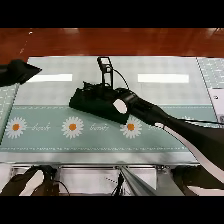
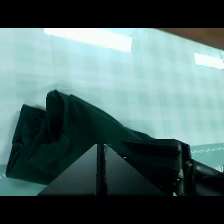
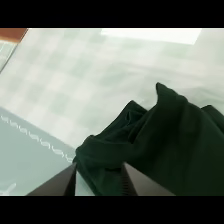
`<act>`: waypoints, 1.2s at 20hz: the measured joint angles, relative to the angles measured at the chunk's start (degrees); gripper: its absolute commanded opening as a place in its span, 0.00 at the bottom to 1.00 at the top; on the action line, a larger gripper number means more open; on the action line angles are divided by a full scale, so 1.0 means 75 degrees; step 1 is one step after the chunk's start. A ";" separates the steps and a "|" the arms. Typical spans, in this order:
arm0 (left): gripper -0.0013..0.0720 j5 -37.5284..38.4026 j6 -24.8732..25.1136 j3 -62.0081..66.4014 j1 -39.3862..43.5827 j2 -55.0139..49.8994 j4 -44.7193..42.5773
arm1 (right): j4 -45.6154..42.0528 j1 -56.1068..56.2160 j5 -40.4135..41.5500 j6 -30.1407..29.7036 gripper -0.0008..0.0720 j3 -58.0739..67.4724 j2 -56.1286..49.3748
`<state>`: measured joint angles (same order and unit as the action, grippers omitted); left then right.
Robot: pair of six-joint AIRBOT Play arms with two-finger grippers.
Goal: Fold the shirts.
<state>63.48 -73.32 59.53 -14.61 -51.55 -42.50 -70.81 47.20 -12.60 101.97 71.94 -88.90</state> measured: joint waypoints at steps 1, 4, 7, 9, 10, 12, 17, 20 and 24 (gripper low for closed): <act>0.05 -0.0026 0.0003 -0.0131 0.0026 0.0000 -0.0003 | -0.0017 -0.0029 -0.0332 -0.0224 0.54 0.0079 0.0096; 0.05 -0.0152 0.0012 -0.0396 0.0070 0.0000 -0.0012 | -0.0565 -0.0370 -0.1851 -0.0688 0.54 0.0204 0.0560; 0.05 -0.0326 0.0055 -0.0498 0.0085 0.0000 -0.0052 | -0.1749 -0.1099 -0.4357 -0.0889 0.54 0.0248 0.1137; 0.05 -0.0420 0.0073 -0.0527 0.0087 0.0000 -0.0201 | -0.2696 -0.1728 -0.6000 -0.0944 0.57 0.0047 0.1454; 0.06 -0.0431 0.0087 -0.0536 0.0087 0.0000 -0.0321 | -0.2987 -0.2063 -0.6522 -0.0933 0.80 -0.0195 0.1597; 0.11 -0.0431 0.0093 -0.0548 0.0090 0.0000 -0.0519 | -0.2836 -0.2801 -0.6872 -0.0705 0.85 -0.0991 0.1798; 0.11 -0.0265 0.0090 -0.0557 0.0093 0.0000 -0.0793 | 0.1003 -0.3826 -0.4637 -0.0833 0.85 -0.3022 0.1862; 0.11 -0.0201 0.0090 -0.0557 0.0093 0.0000 -0.0842 | 0.3398 -0.3803 -0.3002 -0.1612 0.85 -0.3483 0.1606; 0.11 -0.0137 0.0085 -0.0557 0.0093 0.0000 -0.0871 | 0.5231 -0.3529 -0.1970 -0.2445 0.74 -0.3689 0.1058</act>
<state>62.46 -72.69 55.35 -13.91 -51.55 -49.04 -31.57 20.73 -27.38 83.64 44.27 -80.97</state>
